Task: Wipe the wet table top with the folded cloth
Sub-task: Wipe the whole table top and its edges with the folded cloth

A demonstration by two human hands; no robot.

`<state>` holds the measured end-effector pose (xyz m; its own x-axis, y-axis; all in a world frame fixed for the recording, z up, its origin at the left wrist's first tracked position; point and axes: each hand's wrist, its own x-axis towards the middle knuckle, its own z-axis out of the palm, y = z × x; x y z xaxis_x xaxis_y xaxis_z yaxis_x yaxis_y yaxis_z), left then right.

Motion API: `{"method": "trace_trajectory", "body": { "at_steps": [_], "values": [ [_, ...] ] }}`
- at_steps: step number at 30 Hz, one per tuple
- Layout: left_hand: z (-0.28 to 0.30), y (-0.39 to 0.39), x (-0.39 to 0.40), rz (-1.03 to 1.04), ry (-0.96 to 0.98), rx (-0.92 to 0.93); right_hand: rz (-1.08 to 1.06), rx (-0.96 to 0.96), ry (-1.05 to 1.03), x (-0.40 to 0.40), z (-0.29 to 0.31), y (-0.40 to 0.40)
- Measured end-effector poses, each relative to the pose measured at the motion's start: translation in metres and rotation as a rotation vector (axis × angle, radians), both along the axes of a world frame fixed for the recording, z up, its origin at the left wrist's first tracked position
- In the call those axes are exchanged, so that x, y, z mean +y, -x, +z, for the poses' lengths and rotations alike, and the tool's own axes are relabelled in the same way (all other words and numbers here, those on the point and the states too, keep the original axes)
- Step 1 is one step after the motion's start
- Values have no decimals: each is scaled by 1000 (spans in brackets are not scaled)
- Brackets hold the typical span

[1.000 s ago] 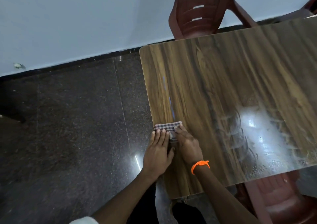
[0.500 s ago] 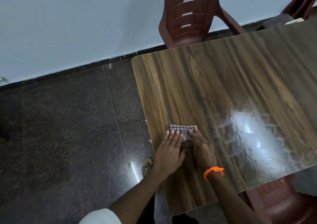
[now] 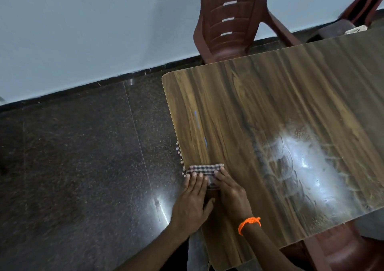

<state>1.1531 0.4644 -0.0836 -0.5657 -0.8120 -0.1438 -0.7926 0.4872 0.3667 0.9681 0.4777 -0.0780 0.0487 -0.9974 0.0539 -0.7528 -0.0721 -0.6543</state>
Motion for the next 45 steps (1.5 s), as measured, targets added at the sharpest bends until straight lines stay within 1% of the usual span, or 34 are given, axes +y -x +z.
{"method": "trace_trajectory", "body": {
  "at_steps": [3, 5, 9, 13, 16, 19, 22, 25, 28, 31, 34, 37, 40, 43, 45],
  "values": [
    [8, 30, -11, -20, -3, 20, -138, 14, 14, 2, 2, 19],
    [12, 48, -31, -26, -1, 22, -206, 34, 19, -14, 5, 30],
    [14, 63, -82, -32, 42, -5, -241, 35, 21, -69, 10, 38],
    [12, 43, -119, 31, 52, -12, -185, 64, 5, -116, 12, 19],
    [9, 17, -122, 89, 55, 27, -115, 54, 18, -129, 9, -3],
    [1, -11, -105, 115, 28, 90, -44, 59, 4, -117, 6, -23],
    [-5, -20, -75, 73, 38, 87, -5, 37, 15, -90, 6, -26],
    [-7, -4, -59, 28, 29, 124, -101, -4, 12, -66, 3, -12],
    [-4, 21, -74, -5, 45, 136, -230, 21, 9, -65, 6, 5],
    [0, 43, -112, -45, 70, 120, -299, 52, 6, -93, 11, 21],
    [1, 54, -153, -58, 80, 75, -326, 62, -19, -137, 14, 31],
    [0, 47, -181, -12, 109, 32, -273, 70, 13, -180, 13, 22],
    [1, 25, -192, 64, 126, 42, -185, 81, 24, -204, 10, 1],
    [-2, -2, -185, 145, 121, 107, -106, 63, -5, -202, 7, -20],
    [-5, -15, -167, 143, 111, 114, -59, 58, -15, -188, 6, -30]
  ]
}}
